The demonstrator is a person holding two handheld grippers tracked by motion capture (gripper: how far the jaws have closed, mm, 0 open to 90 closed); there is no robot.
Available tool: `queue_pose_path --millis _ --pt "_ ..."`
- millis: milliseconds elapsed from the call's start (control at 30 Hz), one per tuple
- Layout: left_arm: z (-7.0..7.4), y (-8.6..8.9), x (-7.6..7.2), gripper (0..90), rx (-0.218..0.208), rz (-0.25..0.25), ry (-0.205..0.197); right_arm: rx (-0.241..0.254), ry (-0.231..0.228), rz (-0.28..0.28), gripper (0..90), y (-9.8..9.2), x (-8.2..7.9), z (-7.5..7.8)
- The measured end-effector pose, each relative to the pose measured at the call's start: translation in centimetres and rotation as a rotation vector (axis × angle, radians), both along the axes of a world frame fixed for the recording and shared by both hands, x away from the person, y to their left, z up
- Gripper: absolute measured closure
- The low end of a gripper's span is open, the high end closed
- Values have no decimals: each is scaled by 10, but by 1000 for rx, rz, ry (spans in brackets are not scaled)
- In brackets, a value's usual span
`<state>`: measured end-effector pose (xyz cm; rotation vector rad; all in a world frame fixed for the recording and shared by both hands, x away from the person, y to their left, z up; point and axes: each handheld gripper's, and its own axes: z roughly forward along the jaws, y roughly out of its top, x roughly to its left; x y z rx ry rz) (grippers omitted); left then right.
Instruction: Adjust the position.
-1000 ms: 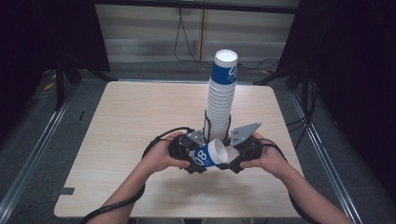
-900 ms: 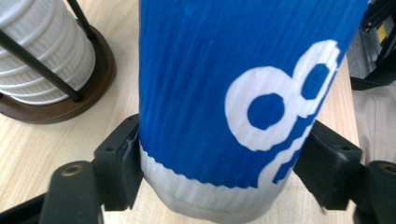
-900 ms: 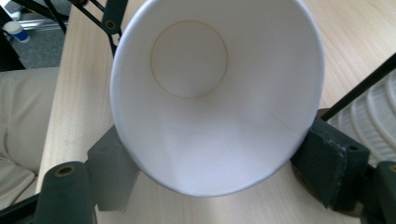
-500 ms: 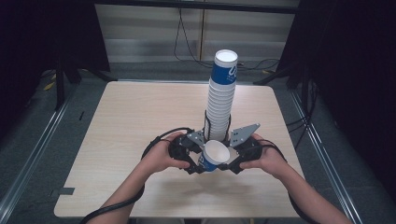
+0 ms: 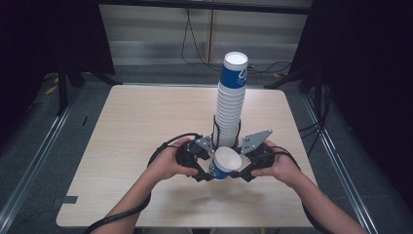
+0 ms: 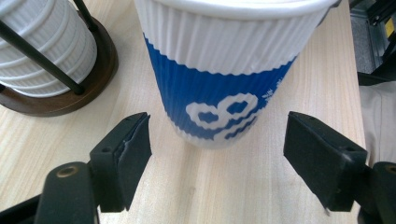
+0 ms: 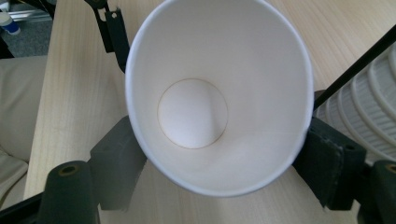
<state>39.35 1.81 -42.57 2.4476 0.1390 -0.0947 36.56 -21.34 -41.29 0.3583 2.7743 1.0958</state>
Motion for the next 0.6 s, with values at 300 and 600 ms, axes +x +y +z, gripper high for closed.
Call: queue_pose_path --millis 300,600 --pt "-3 2 0 230 2 16 9 -21 -3 -30 224 -8 1 -2" --pt "-4 4 0 222 2 24 9 -37 -6 -66 223 -21 1 -3"
